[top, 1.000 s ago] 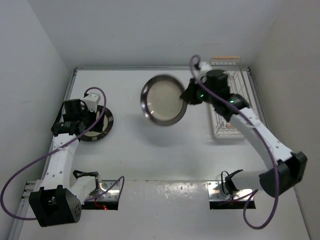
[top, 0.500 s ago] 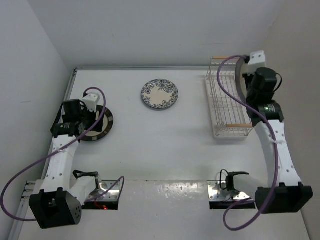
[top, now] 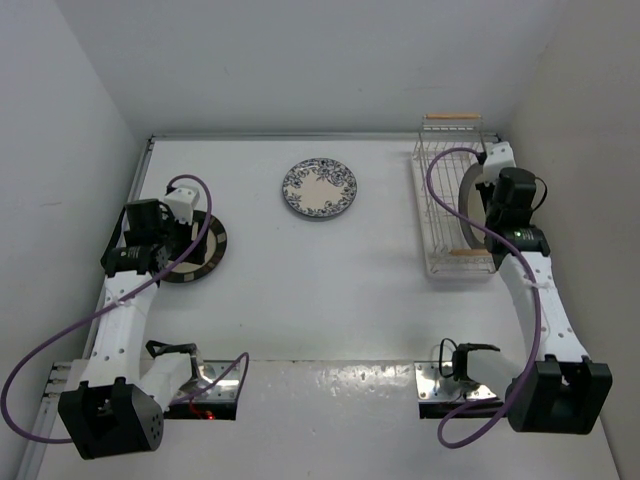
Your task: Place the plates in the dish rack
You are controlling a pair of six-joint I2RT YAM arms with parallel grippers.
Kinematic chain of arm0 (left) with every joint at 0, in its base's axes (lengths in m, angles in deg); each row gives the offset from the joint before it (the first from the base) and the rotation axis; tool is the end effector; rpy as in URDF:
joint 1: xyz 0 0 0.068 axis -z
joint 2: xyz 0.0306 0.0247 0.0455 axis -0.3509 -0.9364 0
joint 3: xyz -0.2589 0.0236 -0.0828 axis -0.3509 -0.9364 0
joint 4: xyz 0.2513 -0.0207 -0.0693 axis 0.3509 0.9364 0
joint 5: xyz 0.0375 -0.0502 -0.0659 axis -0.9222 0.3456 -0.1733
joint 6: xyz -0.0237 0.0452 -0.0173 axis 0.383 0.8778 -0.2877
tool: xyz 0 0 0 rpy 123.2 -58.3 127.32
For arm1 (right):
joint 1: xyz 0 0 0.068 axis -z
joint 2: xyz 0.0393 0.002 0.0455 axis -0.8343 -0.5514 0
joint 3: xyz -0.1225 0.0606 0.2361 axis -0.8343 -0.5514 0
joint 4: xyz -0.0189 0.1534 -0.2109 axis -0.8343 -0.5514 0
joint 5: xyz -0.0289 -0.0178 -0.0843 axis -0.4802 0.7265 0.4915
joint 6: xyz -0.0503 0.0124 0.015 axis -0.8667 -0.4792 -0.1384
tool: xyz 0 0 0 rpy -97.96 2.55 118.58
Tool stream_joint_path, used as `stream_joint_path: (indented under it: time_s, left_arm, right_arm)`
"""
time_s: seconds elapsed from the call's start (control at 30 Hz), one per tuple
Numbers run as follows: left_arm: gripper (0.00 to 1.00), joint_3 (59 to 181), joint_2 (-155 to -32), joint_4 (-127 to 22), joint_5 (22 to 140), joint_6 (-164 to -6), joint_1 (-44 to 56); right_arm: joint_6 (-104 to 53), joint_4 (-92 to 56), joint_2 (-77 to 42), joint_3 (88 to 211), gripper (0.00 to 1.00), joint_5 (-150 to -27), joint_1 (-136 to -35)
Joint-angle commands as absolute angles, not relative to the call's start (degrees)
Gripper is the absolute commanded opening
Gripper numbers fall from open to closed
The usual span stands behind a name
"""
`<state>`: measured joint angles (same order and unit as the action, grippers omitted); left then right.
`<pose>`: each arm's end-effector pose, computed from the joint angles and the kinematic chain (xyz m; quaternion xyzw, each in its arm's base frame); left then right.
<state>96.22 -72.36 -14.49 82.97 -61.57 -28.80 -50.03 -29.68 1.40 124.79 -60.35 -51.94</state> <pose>0.1953 0.0221 0.2896 0.0614 0.9075 -0.0079 0.4154 0.2451 -0.0322 0.3176 0.0041 0.8261 -0.2507 0.5047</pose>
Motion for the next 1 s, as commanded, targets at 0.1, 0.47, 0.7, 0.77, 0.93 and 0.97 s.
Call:
stream_joint_path:
  time_s: [0.1,0.47,0.7,0.77,0.93,0.97]
  left_arm:
    - [0.82,96.1,-71.3,-16.1,84.1,-62.0,-29.3]
    - [0.84,96.1,-71.8,-16.1,84.6,-62.0,-29.3]
    - [0.84,96.1,-71.8,-16.1,84.6,-62.0,-29.3]
    - [0.84,96.1,-72.3,-16.1,84.6,-62.0,-29.3]
    - [0.84,96.7,-72.3,-16.1,83.6,-62.0,-29.3]
    - [0.84,96.8,-72.9,-16.1,83.0,-62.0,-29.3]
  right_arm:
    - [-51.5,-15.9,2.7,128.4,0.00,-53.5,-51.5]
    - [-49.0,-15.6,3.4,129.4,0.00,-56.6,-51.5]
    - [-47.1,-17.3,2.3,126.9,0.00,-58.4,-51.0]
    - [-47.7,-17.0,1.8,125.7,0.00,-58.3,-50.8]
    - [-49.6,-16.0,1.4,123.8,0.00,-57.4,-50.8]
    - [-49.8,-16.0,1.5,123.5,0.00,-58.6,-50.7]
